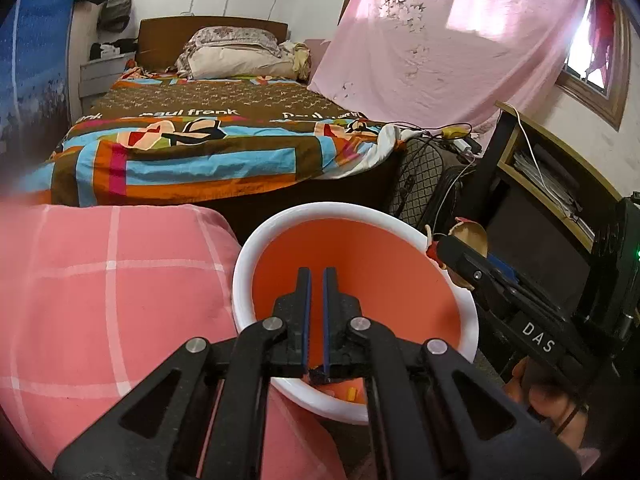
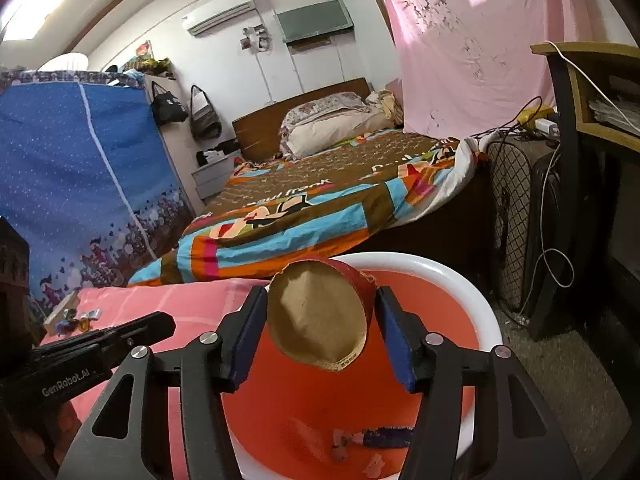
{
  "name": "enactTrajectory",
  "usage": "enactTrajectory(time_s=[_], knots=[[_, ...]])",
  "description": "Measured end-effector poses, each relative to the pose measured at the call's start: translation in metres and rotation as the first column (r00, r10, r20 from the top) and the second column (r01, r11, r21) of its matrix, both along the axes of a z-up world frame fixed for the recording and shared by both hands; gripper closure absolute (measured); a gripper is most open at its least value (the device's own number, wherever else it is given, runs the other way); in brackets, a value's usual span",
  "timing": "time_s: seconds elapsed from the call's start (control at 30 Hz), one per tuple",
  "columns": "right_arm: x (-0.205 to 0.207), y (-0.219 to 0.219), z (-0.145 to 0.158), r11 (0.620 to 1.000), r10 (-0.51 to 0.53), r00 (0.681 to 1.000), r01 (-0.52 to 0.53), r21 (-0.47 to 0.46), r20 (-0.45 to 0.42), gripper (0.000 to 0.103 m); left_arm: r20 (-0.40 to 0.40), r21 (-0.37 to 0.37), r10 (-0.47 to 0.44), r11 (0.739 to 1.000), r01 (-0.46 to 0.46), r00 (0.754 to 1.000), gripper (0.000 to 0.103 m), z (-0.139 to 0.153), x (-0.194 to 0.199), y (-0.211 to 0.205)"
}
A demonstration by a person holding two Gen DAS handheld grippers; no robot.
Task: Collect trash
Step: 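Carry the receipt and paper cup over the orange bucket and open both grippers, then move both grippers back over the bed toward the remaining trash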
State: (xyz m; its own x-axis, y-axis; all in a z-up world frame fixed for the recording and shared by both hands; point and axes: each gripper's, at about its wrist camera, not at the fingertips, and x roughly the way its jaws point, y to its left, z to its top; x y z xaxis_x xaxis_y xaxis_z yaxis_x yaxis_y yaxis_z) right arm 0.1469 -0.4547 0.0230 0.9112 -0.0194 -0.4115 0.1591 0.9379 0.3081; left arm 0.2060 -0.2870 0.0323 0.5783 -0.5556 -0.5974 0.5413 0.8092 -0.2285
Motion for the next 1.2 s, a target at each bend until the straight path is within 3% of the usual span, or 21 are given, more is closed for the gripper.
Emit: enactTrajectory(time_s=[0.17,0.47,0.63,0.7,0.83,0.9,1.2], knots=[[0.001,-0.002,0.0,1.0,-0.004,1.0,0.004,0.007,-0.006,0.039,0.001,0.003,0.011,1.0,-0.011,1.0,0.088,0.0,0.0,0.003],[-0.001,0.002,0.007,1.0,-0.016,0.999,0.016,-0.001,0.034,0.024,0.041,-0.03,0.082,0.996,-0.081,0.996,0.066,0.013,0.001,0.028],[-0.003,0.013,0.018,1.0,-0.005,0.995,0.007,-0.022,0.104,0.01,0.098,-0.071,0.153,0.987,-0.146,0.983,0.048,0.025,-0.001,0.054],[-0.004,0.02,0.024,0.999,0.004,0.99,0.001,-0.037,0.139,0.001,0.125,-0.086,0.194,0.979,-0.184,0.973,0.037,0.029,-0.001,0.066],[-0.005,0.037,0.036,0.997,0.038,0.977,-0.024,-0.07,0.208,0.0,0.18,-0.115,0.276,0.959,-0.259,0.944,0.009,0.036,-0.004,0.091],[-0.005,0.047,0.04,0.995,0.054,0.97,-0.034,-0.09,0.236,0.0,0.208,-0.144,0.324,0.943,-0.298,0.923,0.0,0.039,-0.006,0.107],[-0.003,0.088,0.055,0.989,0.109,0.926,-0.063,-0.135,0.362,0.0,0.275,-0.209,0.466,0.883,-0.421,0.841,0.0,0.04,-0.015,0.169]])
